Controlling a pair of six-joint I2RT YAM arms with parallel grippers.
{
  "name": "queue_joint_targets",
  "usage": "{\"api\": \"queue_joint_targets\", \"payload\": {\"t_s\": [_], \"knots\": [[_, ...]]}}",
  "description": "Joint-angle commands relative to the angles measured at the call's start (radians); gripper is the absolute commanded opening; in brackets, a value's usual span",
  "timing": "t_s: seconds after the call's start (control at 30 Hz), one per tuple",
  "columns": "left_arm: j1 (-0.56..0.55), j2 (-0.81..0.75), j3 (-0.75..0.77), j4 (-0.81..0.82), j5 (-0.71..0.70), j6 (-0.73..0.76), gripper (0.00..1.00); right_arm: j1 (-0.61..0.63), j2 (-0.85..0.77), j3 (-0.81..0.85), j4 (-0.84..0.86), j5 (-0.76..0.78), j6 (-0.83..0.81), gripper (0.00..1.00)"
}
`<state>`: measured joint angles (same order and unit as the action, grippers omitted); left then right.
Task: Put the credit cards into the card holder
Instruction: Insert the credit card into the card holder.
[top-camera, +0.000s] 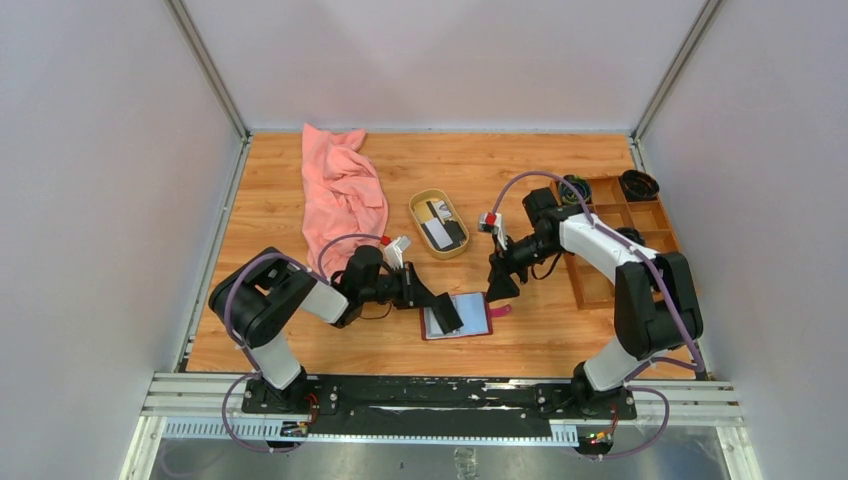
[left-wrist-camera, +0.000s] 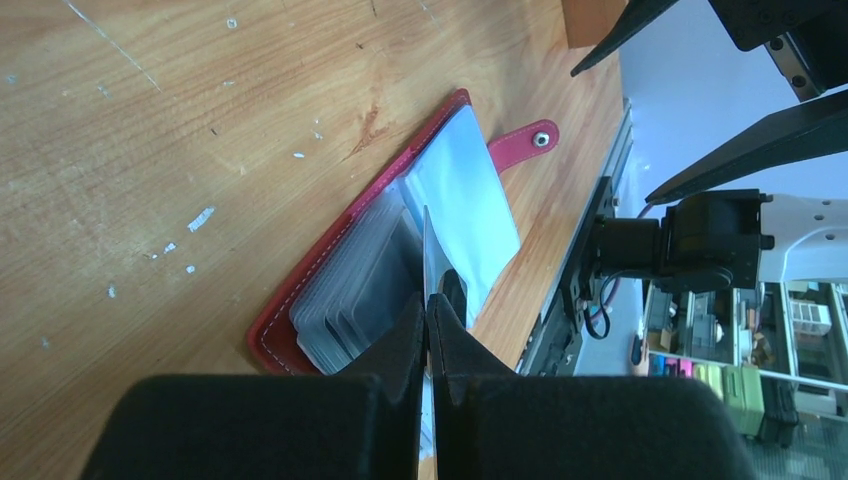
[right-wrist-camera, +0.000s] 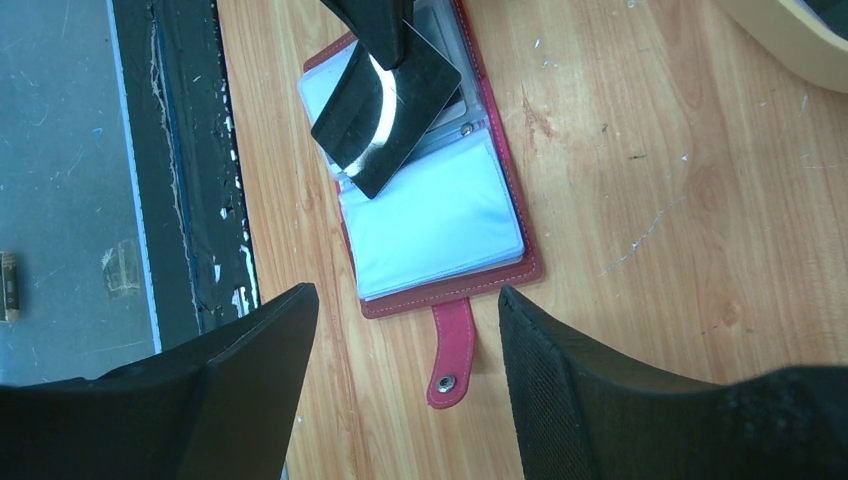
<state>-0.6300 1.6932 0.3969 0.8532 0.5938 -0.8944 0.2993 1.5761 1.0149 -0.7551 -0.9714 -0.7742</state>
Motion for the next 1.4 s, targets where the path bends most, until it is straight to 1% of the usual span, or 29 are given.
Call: {"api": "queue_joint_targets", "payload": {"t_s": [0.0, 0.3, 0.47, 0.53, 0.9, 1.17, 1.37], "knots": [[-0.015, 0.032, 0.013, -0.025, -0.013, 0.021, 0.0, 0.02, 0.02, 0.0, -0.012, 0.01, 0.009, 0.7], [-0.023, 0.048, 0.006, -0.026, -0.021, -0.028, 0.0, 0.026, 0.048, 0.005, -0.011, 0.022, 0.02, 0.68], [-0.022, -0.003, 0.002, -0.114, -0.055, 0.026, 0.0, 0.029, 0.048, 0.005, -0.011, 0.022, 0.021, 0.68], [-0.022, -0.016, 0.007, -0.124, -0.055, 0.042, 0.0, 0.03, 0.048, 0.005, -0.011, 0.02, 0.021, 0.68], [-0.046, 0.041, 0.059, -0.123, -0.038, 0.033, 0.0, 0.034, 0.048, 0.006, -0.011, 0.022, 0.023, 0.68], [-0.06, 0.09, 0.091, -0.124, -0.026, -0.006, 0.0, 0.034, 0.046, 0.005, -0.012, 0.021, 0.023, 0.68], [-0.062, 0.091, 0.118, -0.217, -0.026, 0.01, 0.0, 0.037, 0.05, 0.007, -0.012, 0.019, 0.023, 0.68]]}}
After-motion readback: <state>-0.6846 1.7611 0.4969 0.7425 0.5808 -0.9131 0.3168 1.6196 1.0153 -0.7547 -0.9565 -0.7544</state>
